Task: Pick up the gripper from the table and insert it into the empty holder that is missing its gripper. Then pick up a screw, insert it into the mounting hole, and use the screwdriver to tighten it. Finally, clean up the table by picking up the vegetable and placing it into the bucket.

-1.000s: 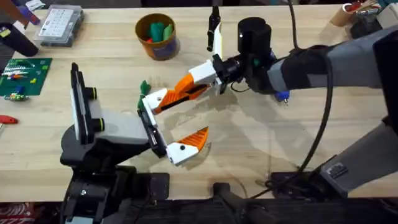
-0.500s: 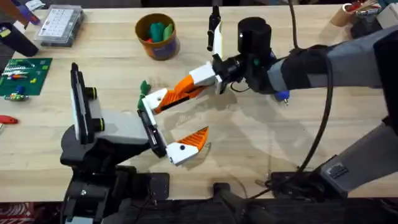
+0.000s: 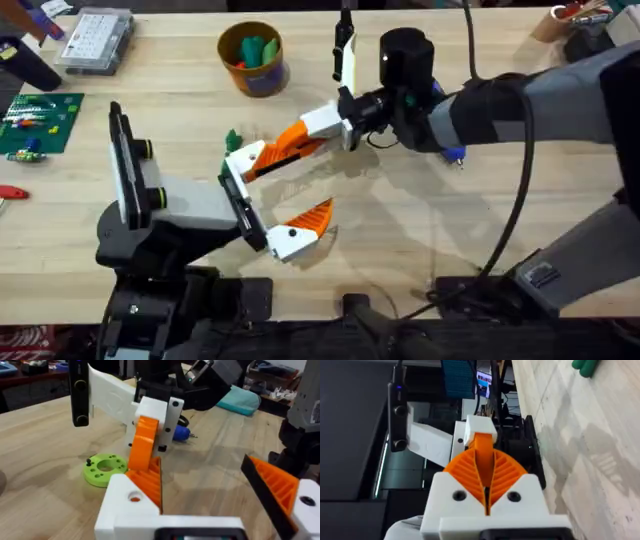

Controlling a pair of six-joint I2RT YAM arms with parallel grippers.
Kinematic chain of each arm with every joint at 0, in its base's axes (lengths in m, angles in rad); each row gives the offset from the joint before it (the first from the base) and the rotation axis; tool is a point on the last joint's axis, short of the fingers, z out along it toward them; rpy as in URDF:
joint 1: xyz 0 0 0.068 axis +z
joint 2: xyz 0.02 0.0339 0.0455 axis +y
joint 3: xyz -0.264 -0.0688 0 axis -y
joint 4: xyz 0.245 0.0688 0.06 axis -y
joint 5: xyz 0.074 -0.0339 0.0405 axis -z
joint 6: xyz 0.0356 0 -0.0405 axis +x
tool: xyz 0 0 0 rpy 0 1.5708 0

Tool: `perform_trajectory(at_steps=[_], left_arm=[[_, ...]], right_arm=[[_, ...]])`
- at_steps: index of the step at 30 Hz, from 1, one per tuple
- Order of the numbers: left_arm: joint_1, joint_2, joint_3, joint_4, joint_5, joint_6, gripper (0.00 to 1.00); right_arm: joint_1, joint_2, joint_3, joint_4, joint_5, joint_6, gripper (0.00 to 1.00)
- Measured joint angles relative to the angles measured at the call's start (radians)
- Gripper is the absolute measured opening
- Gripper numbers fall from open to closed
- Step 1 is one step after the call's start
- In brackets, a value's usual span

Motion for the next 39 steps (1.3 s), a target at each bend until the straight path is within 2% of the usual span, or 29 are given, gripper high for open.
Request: perform_trajectory(at_steps=[8, 11, 15, 17, 19, 34, 39], left_arm=[[0.001, 0.0, 0.0, 0.001, -0.003, -0.003, 0.986], [0.001, 0.0, 0.0, 0.001, -0.003, -0.003, 0.986], [0.001, 0.0, 0.0, 0.001, -0.003, -0.003, 0.986], [0.001, 0.0, 0.0, 0.001, -0.003, -0.003, 0.986], [0.001, 0.0, 0.0, 0.001, -0.003, -0.004, 0.986], [0.001, 0.0, 0.0, 0.001, -0.005, -0.006, 0.986], [0.0, 0.0, 0.0, 0.001, 0.002, -0.005, 0.986]], right_arm=[[0.001, 0.0, 0.0, 0.0, 0.006, 0.004, 0.014], [0.002, 0.0, 0.0, 0.0, 0.006, 0.007, 0.074], [0.002, 0.0, 0.0, 0.0, 0.006, 0.008, 0.084], [0.002, 0.0, 0.0, 0.0, 0.006, 0.008, 0.073], [0.002, 0.0, 0.001, 0.002, 0.007, 0.01, 0.015], [0.002, 0.0, 0.001, 0.001, 0.01, 0.011, 0.015], [0.008, 0.0, 0.001, -0.002, 0.017, 0.014, 0.236]])
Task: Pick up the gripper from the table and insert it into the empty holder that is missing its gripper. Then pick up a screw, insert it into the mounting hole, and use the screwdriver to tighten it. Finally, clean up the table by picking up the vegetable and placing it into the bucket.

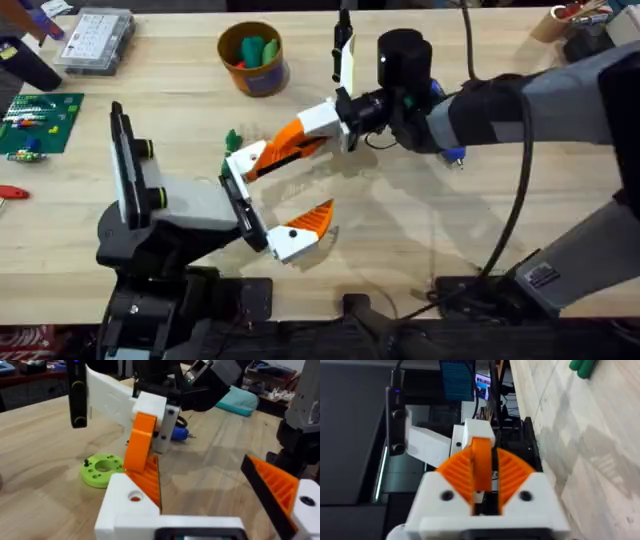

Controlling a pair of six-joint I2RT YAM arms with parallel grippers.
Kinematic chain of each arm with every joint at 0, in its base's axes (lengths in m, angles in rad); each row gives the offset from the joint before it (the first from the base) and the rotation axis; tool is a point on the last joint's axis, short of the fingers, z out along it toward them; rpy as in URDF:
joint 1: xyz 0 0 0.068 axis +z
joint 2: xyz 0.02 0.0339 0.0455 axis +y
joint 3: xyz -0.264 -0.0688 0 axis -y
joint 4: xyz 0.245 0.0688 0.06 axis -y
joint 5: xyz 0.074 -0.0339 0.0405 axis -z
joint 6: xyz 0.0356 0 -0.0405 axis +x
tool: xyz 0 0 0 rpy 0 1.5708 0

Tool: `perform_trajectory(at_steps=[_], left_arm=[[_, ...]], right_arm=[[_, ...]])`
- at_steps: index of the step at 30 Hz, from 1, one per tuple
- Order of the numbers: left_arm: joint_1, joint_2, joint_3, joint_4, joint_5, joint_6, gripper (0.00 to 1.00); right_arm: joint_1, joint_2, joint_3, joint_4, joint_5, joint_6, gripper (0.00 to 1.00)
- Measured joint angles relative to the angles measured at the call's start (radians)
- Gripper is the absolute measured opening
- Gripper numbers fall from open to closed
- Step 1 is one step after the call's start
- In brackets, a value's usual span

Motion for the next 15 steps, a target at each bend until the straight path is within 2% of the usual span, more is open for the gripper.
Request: perform_trajectory(at_steps=[4, 9, 10, 13, 15], left_arm=[[-0.002, 0.0, 0.0, -0.001, 0.011, 0.006, 0.986], [-0.002, 0.0, 0.0, -0.002, 0.019, 0.006, 0.986], [-0.002, 0.0, 0.0, -0.003, 0.022, 0.006, 0.986], [-0.002, 0.0, 0.0, -0.003, 0.023, 0.006, 0.986], [-0.002, 0.0, 0.0, -0.003, 0.023, 0.006, 0.986]], right_arm=[[0.017, 0.0, 0.0, -0.005, 0.009, -0.001, 0.332], [0.021, 0.0, 0.0, -0.006, 0.015, -0.001, 0.403], [0.021, 0.0, 0.0, -0.006, 0.014, -0.002, 0.494], [0.016, 0.0, 0.0, -0.006, 0.006, -0.002, 0.553], [0.01, 0.0, 0.0, -0.006, -0.002, 0.001, 0.639]])
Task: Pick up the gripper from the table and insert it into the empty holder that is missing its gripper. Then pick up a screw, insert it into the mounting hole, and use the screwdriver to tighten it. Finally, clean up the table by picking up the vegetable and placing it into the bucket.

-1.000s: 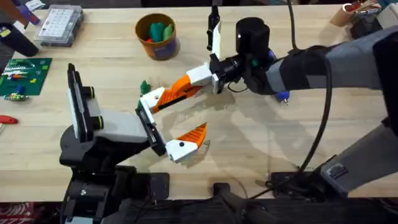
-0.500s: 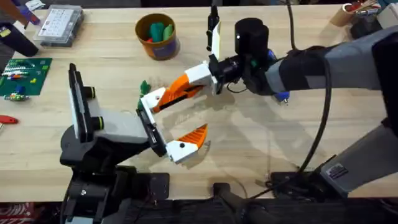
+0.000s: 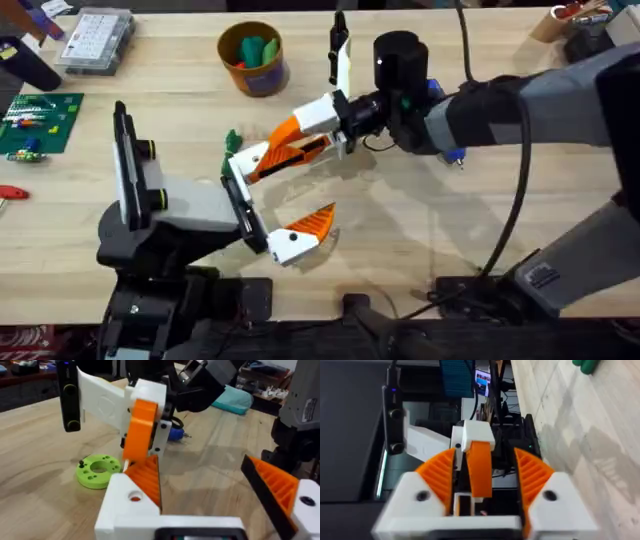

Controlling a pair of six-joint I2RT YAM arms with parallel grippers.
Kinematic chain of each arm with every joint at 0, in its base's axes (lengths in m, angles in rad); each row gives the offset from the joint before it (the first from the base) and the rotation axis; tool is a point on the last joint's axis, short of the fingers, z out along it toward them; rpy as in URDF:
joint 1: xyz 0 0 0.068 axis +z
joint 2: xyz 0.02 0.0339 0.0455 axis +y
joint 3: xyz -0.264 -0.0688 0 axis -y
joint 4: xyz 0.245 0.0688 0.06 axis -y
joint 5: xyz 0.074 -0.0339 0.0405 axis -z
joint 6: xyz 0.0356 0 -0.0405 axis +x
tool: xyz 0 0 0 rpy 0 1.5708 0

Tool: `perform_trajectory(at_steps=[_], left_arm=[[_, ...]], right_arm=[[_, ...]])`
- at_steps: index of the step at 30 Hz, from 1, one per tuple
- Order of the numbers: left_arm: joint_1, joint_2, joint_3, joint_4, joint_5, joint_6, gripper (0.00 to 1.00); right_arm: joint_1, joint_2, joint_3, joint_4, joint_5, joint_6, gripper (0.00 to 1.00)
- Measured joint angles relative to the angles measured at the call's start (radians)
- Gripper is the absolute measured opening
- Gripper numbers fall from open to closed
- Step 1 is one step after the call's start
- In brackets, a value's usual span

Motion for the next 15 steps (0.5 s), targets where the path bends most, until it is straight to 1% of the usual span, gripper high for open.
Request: perform_trajectory(at_steps=[1, 2, 3, 15], left_arm=[[0.0, 0.0, 0.0, 0.0, 0.0, 0.0, 0.986], [0.0, 0.0, 0.0, 0.0, 0.0, 0.0, 0.986], [0.0, 0.0, 0.0, 0.0, 0.0, 0.0, 0.986], [0.0, 0.0, 0.0, 0.0, 0.0, 0.0, 0.986]], right_arm=[[-0.018, 0.0, 0.0, 0.0, -0.01, 0.0, 0.9], [-0.024, 0.0, 0.0, 0.001, -0.013, -0.002, 0.961], [-0.029, 0.0, 0.0, 0.001, -0.015, -0.004, 0.985], [-0.04, 0.0, 0.0, 0.001, -0.021, -0.003, 0.995]])
